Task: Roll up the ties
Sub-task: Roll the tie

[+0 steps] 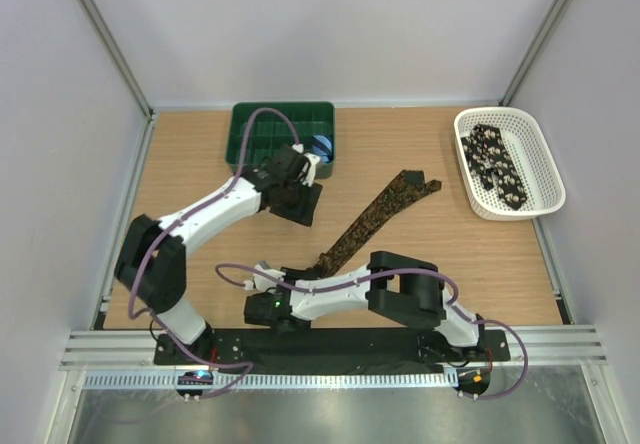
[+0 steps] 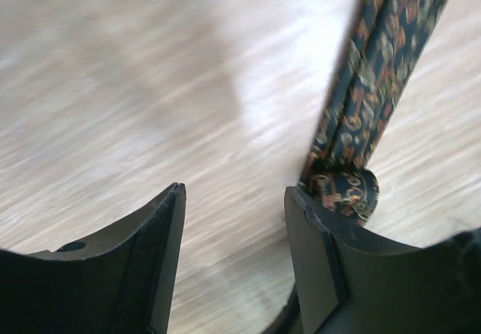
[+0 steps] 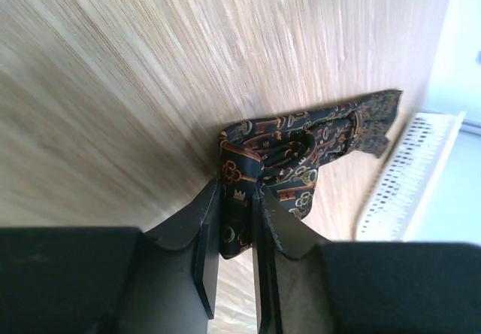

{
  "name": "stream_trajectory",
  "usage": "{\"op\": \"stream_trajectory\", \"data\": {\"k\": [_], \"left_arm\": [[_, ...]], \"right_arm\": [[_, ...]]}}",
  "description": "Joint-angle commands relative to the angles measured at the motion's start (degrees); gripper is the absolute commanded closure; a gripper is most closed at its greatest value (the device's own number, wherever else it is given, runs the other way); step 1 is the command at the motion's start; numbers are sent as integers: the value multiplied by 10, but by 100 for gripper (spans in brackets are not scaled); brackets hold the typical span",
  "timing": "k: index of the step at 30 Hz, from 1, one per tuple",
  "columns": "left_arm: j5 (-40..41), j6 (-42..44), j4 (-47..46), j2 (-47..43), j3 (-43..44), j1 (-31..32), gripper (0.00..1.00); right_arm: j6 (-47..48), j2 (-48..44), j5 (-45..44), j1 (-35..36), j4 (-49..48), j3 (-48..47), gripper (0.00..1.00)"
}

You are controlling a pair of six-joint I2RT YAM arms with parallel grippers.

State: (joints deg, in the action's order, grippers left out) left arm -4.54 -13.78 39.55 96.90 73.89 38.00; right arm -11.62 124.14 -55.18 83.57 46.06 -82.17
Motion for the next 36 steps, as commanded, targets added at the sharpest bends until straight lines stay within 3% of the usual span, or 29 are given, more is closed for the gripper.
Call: {"op": "stream_trajectory", "data": {"k": [1, 4, 14, 18, 19, 21, 22, 31, 36], "left_arm": [[23, -31, -101, -70, -42, -12, 41], [-15, -34, -107, -67, -45, -12, 41], [84, -70, -251, -177, -208, -17, 41], [-7, -34, -296, -166, -228, -17, 41], [-46, -32, -288, -158, -210, -16, 41], [-112, -20, -287, -132, -196, -16, 41], [-149, -13, -253, -123, -166, -15, 41], [-149, 57, 47, 41, 51, 34, 37], [-137, 82, 117, 89, 89, 61, 37]], "right_arm": [[-38, -59, 52, 1, -27, 6, 99], [-47, -45, 45, 2, -2, -9, 99], [-40, -98, 125, -14, -71, 39, 99], [-24, -92, 122, -17, -70, 41, 96], [-22, -86, 111, -17, -68, 37, 81], [-15, -82, 110, -17, -64, 38, 79], [-11, -80, 107, -17, -65, 39, 79], [34, -55, 63, -3, -55, 27, 80], [38, -50, 57, -2, -55, 26, 80]]}}
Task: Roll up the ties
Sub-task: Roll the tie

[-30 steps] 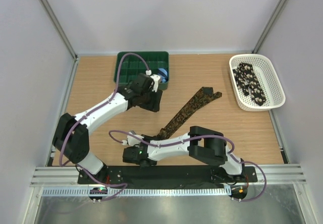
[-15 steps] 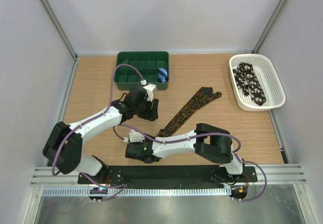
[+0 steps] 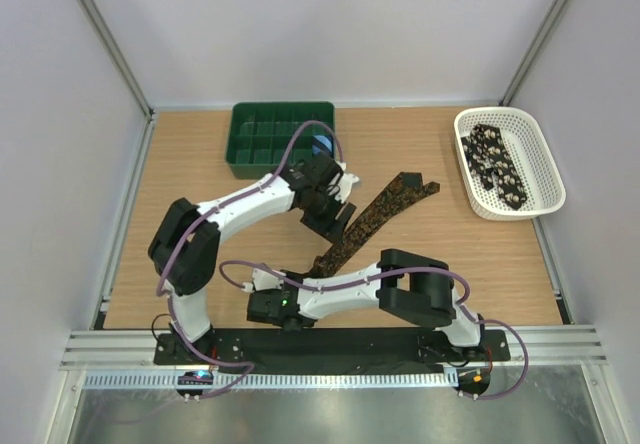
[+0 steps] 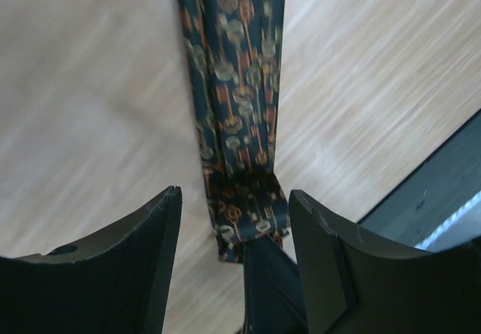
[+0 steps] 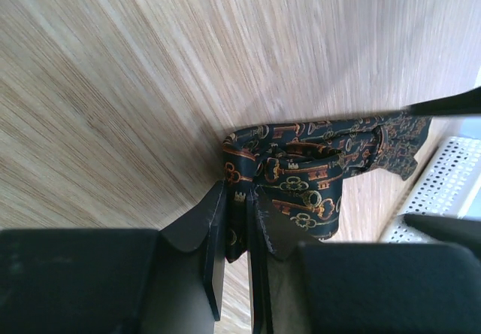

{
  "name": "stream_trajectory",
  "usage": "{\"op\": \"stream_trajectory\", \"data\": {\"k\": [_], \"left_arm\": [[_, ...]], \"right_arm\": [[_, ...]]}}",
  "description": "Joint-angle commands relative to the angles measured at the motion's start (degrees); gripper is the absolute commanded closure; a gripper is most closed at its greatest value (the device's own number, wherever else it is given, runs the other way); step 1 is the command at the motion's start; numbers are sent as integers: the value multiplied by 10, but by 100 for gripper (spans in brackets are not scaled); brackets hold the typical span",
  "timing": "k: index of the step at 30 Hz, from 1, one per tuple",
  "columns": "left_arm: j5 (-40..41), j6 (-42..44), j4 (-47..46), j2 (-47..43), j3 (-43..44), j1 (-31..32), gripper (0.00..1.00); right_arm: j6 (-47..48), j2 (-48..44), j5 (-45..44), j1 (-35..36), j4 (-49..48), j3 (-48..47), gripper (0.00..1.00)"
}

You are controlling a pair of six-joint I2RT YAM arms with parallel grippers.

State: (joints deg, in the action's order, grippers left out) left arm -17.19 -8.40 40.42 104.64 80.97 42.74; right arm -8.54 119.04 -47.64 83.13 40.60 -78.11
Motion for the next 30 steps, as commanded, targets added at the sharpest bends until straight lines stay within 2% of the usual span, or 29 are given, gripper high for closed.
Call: {"op": "stream_trajectory", "data": {"k": [1, 8, 15, 20, 22, 25, 30], "left_arm": [[-8, 28, 126, 19, 25, 20, 37], [37, 2, 137, 36, 8, 42, 37], [4, -12, 76, 36, -5, 52, 37], [1, -2, 77, 37, 4, 57, 36], [3, -2, 63, 29, -5, 57, 34], [-5, 3, 67, 34, -4, 57, 21], [-3, 3, 79, 64, 4, 56, 28]], "right_arm": [[6, 0, -19, 3, 0, -13, 80], [8, 0, -23, 3, -1, -6, 80], [9, -1, -19, 3, -5, -4, 80], [9, -5, -19, 3, -10, 2, 80], [9, -7, -19, 2, -10, 1, 80], [12, -9, -18, 3, -11, 2, 80], [12, 0, -21, 2, -7, 3, 80]]}}
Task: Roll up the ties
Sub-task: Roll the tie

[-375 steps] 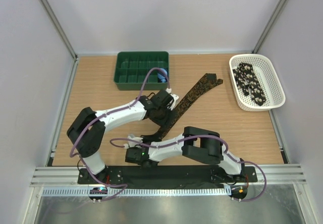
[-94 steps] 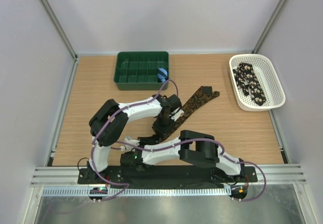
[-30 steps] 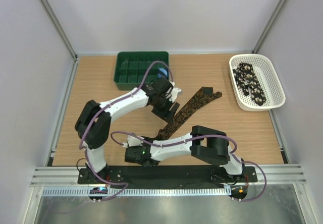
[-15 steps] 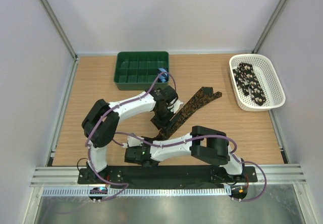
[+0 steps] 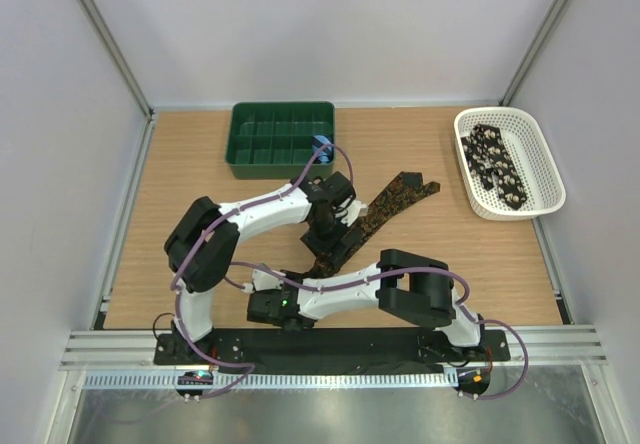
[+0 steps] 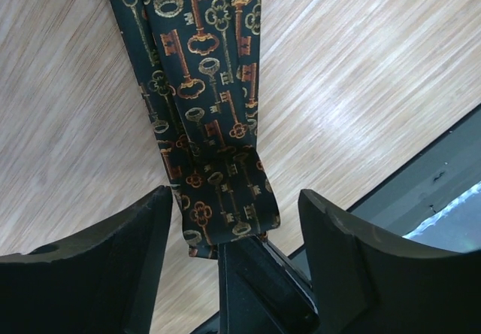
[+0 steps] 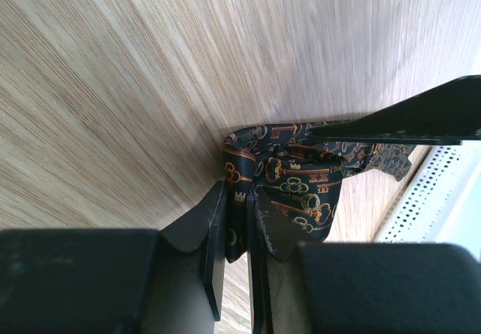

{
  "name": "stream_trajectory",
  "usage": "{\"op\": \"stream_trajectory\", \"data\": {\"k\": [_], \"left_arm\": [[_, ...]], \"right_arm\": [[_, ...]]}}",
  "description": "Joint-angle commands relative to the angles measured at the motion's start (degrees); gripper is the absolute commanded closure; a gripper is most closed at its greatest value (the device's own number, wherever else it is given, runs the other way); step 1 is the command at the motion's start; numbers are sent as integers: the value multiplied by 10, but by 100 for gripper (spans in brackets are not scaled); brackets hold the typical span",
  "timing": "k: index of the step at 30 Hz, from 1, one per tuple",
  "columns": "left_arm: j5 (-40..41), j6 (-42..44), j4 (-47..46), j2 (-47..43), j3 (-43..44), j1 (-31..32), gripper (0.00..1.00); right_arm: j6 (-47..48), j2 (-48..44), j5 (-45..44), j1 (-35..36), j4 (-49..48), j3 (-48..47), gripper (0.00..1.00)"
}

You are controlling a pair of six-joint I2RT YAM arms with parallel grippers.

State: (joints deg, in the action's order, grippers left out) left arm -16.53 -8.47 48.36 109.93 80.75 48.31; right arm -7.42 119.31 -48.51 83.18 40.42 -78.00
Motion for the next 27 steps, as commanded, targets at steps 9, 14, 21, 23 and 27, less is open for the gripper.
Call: {"op": "stream_trajectory", "data": {"k": [9, 14, 21, 23, 27], "left_arm": [[-12, 6, -15, 38, -15, 0, 56], [-5, 3, -28, 32, -23, 1, 73], [-2, 1, -36, 27, -31, 1, 79], [0, -1, -43, 24, -37, 1, 80], [6, -4, -51, 16, -45, 1, 81]], "right_arm": [[7, -21, -11, 2, -14, 11, 61], [15, -36, -8, 15, -25, 15, 45], [5, -74, 2, 64, -39, 26, 39], [-3, -113, 15, 69, -51, 35, 39], [-24, -201, 75, 73, -85, 92, 41]]}}
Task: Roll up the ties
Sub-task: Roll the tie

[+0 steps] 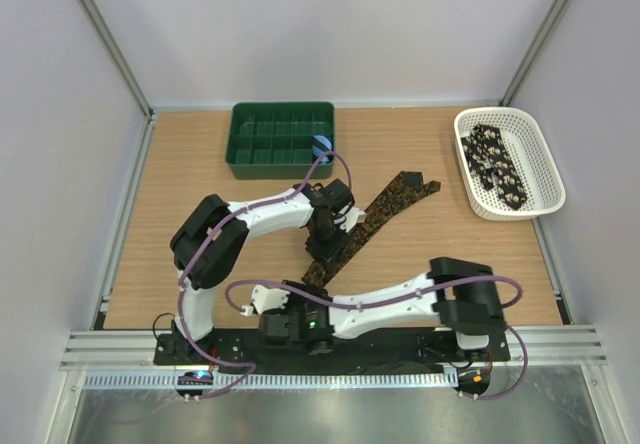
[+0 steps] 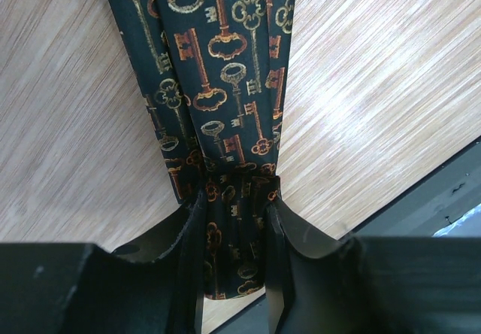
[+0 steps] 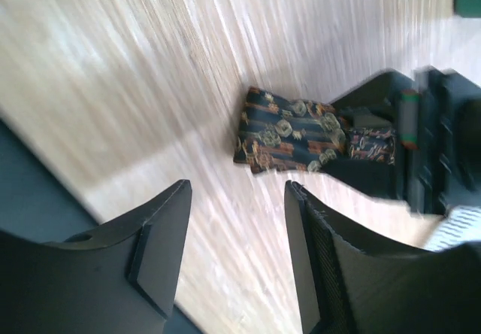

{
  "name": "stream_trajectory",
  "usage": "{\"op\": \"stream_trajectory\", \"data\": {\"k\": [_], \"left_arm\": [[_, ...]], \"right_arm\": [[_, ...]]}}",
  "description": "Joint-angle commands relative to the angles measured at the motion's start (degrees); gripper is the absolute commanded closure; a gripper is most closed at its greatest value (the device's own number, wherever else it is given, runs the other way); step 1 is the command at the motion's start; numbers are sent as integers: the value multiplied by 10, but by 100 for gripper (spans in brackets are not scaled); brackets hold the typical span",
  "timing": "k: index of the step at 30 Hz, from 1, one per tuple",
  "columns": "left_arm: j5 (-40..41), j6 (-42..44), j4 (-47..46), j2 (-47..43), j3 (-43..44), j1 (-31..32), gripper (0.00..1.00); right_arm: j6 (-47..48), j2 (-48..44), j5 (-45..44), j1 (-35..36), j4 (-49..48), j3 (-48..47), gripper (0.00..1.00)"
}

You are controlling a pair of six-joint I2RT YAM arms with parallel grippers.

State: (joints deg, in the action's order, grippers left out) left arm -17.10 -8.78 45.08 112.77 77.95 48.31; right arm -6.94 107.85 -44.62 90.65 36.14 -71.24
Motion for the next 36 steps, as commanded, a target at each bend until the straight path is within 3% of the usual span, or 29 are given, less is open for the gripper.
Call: {"op": "stream_trajectory", "data": {"k": [1, 5, 6, 12, 15, 18, 22, 29, 36], "left_arm": [[13, -2, -18, -14, -18, 1, 81], [19, -8, -27, -33, -32, 1, 81], [21, -9, -30, -37, -34, 1, 81], [26, -17, -40, -67, -56, 1, 81], [26, -19, -47, -79, -66, 0, 81], [28, -25, -52, -92, -74, 2, 81], [42, -30, -63, -117, -96, 5, 81], [54, -35, -73, -146, -116, 12, 81], [79, -40, -72, -162, -141, 38, 81]], "right_arm": [[-41, -106, 56, -1, -66, 38, 45], [-81, -264, 90, -40, -136, 150, 64], [-90, -294, 100, -40, -136, 171, 64], [-169, -479, 232, -222, -233, 326, 81], [-203, -506, 285, -319, -257, 354, 83], [-234, -483, 352, -421, -277, 359, 82], [-299, -404, 533, -527, -358, 363, 75], [-343, -237, 591, -540, -442, 332, 72], [-353, -181, 596, -598, -462, 353, 74]]}}
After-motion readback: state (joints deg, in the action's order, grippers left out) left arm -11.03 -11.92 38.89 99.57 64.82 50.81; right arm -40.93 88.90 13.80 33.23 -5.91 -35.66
